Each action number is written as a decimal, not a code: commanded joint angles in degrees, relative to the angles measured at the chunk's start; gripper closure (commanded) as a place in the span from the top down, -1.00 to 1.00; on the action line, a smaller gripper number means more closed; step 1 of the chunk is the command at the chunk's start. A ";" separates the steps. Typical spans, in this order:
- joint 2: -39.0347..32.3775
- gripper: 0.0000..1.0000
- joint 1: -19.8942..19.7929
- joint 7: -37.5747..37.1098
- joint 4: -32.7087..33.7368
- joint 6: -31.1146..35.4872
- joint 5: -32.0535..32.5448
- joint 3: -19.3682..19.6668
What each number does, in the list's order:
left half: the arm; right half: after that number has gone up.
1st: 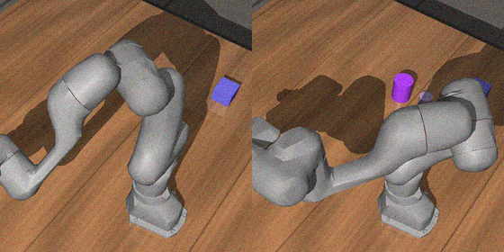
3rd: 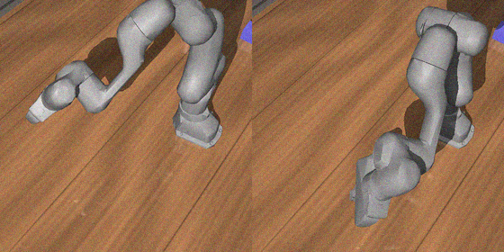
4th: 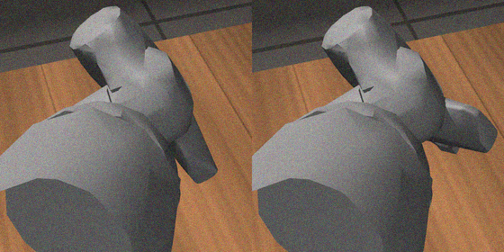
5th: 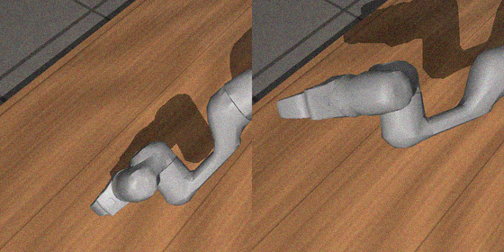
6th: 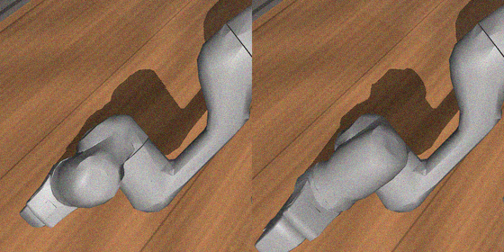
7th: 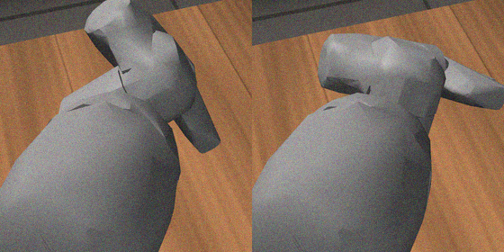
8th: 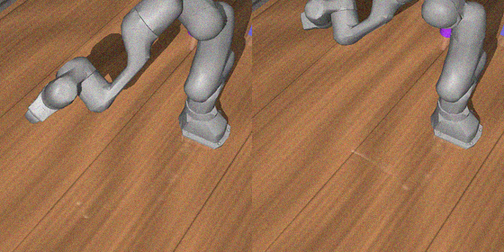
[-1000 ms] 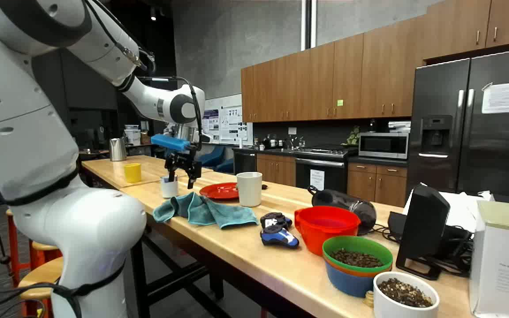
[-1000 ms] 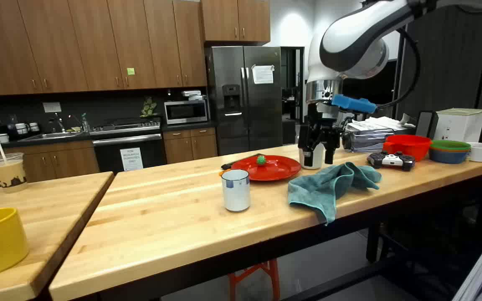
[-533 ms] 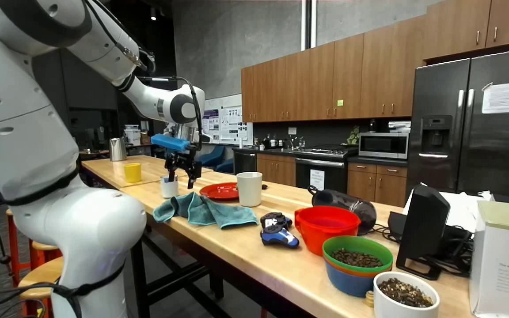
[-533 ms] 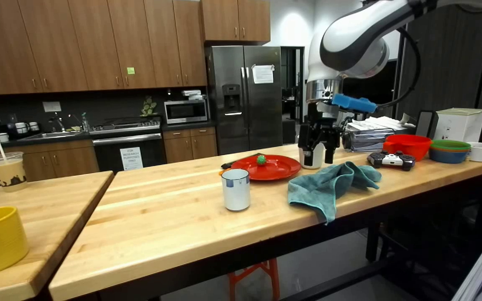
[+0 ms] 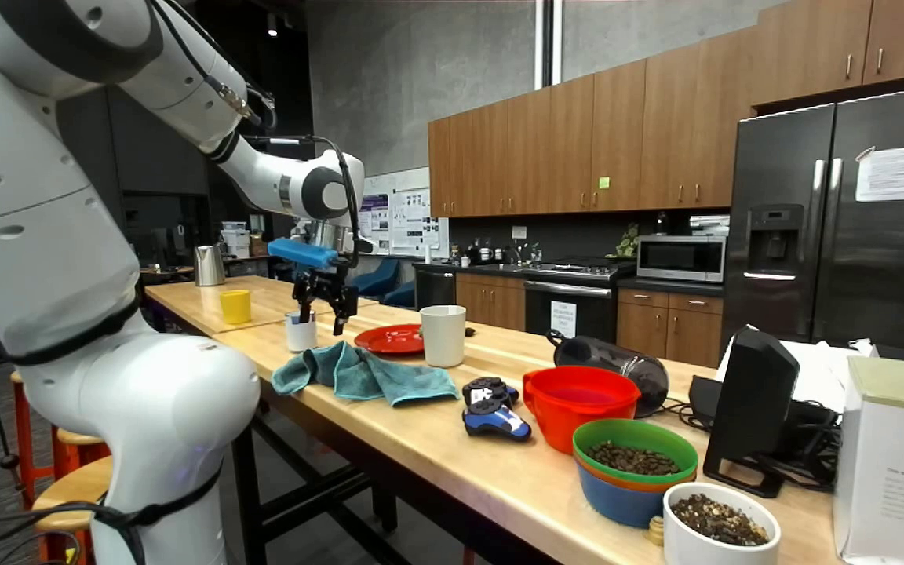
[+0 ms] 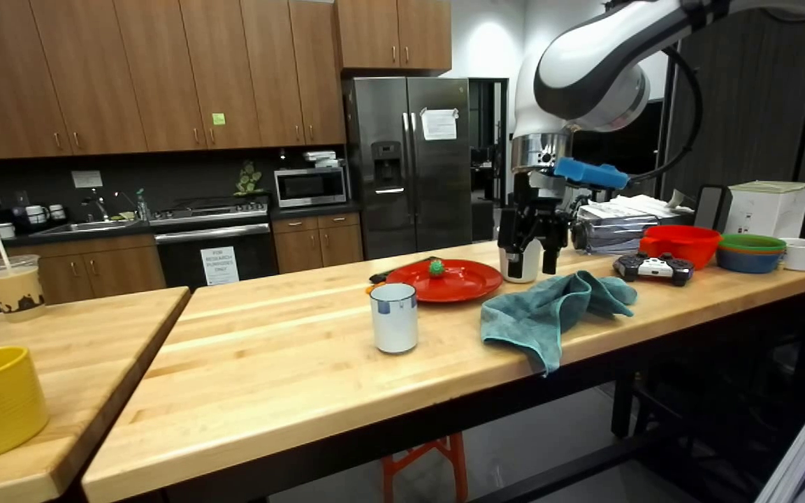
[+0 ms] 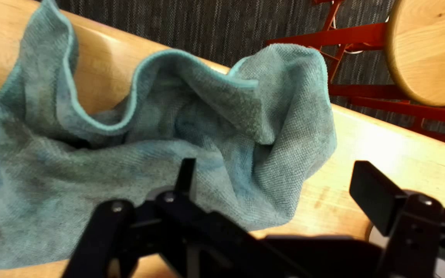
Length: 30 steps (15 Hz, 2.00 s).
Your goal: Put the blue cloth on the white cup
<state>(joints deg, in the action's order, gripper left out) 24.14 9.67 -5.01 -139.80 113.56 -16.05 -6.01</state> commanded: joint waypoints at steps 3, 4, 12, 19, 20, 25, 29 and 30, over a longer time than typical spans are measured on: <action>0.01 1.00 -0.49 0.15 0.09 -0.16 -0.16 -0.42; 0.01 1.00 -0.49 0.15 0.09 -0.16 -0.16 -0.42; 0.01 1.00 -0.49 0.15 0.09 -0.16 -0.16 -0.42; 0.01 1.00 -0.49 0.15 0.09 -0.16 -0.16 -0.42; 0.01 1.00 -0.49 0.15 0.09 -0.16 -0.16 -0.42; 0.04 1.00 -0.24 1.04 -0.03 -0.25 -1.15 0.00; -0.31 1.00 -0.06 1.42 -0.52 -0.27 -1.32 -0.06; -0.57 1.00 -0.04 1.35 -0.52 -0.24 -1.33 -0.12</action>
<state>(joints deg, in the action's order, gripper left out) 24.08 9.66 -4.78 -140.23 113.52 -16.06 -6.11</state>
